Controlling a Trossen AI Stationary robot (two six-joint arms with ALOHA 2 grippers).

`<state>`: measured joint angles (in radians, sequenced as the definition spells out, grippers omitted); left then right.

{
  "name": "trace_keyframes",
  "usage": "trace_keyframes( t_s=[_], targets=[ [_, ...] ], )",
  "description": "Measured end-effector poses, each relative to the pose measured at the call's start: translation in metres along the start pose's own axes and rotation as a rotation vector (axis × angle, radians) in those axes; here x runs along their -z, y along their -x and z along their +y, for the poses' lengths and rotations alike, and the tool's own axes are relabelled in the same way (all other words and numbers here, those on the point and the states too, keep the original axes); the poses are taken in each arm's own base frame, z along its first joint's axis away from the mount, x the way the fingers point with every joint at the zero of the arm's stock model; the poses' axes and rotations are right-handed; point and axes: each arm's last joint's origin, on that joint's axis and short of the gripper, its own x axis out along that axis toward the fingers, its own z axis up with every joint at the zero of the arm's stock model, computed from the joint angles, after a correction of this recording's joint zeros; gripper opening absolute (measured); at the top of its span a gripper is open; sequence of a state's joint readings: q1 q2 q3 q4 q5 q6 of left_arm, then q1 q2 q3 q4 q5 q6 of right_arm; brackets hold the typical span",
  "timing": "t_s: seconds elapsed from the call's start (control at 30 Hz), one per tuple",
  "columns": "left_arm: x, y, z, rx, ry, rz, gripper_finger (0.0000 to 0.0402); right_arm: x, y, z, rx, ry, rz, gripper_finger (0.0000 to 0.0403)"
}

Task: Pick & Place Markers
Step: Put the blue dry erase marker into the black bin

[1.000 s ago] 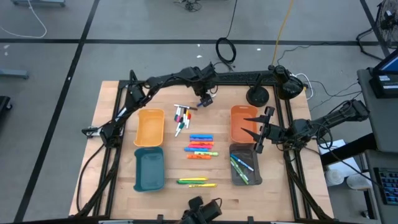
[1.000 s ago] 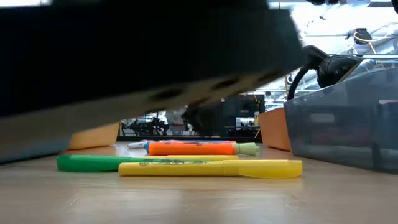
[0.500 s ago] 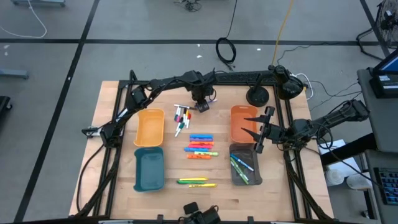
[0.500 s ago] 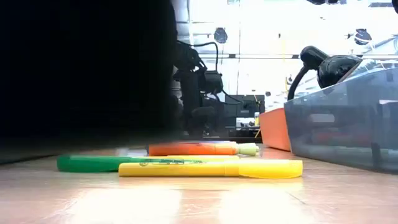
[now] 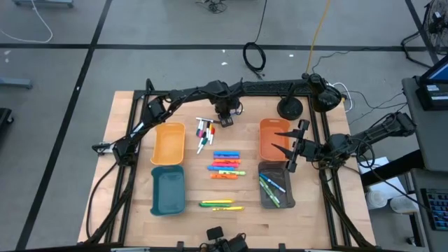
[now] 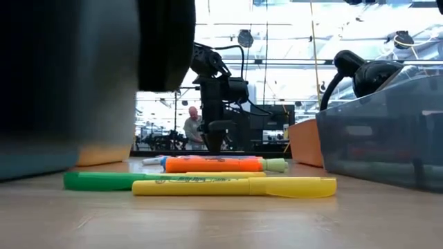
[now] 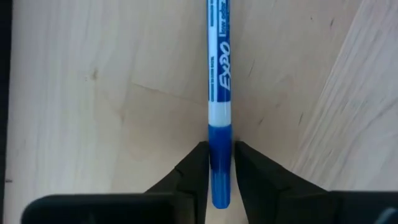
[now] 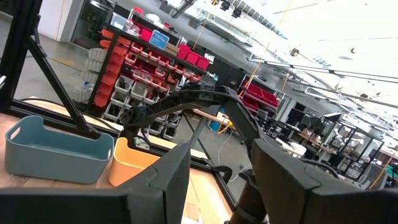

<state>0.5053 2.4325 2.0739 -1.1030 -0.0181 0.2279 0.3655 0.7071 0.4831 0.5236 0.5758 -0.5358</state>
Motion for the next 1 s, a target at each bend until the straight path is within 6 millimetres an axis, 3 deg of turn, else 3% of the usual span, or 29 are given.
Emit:
trace_keyframes(
  t_s=[0.67,0.9,1.0],
  targets=[
    [0.002,0.003,-0.003,-0.077,-0.066,0.040,0.0066,0.000,0.000,0.000,-0.002,0.002,0.003,0.0160],
    [0.005,0.044,-0.007,0.002,-0.043,-0.038,0.0008,0.000,0.000,0.000,0.000,0.003,0.005,0.0160],
    [0.006,0.064,-0.012,0.019,-0.061,-0.088,0.0003,0.000,0.000,0.000,0.000,0.003,0.006,0.0160]
  ],
)
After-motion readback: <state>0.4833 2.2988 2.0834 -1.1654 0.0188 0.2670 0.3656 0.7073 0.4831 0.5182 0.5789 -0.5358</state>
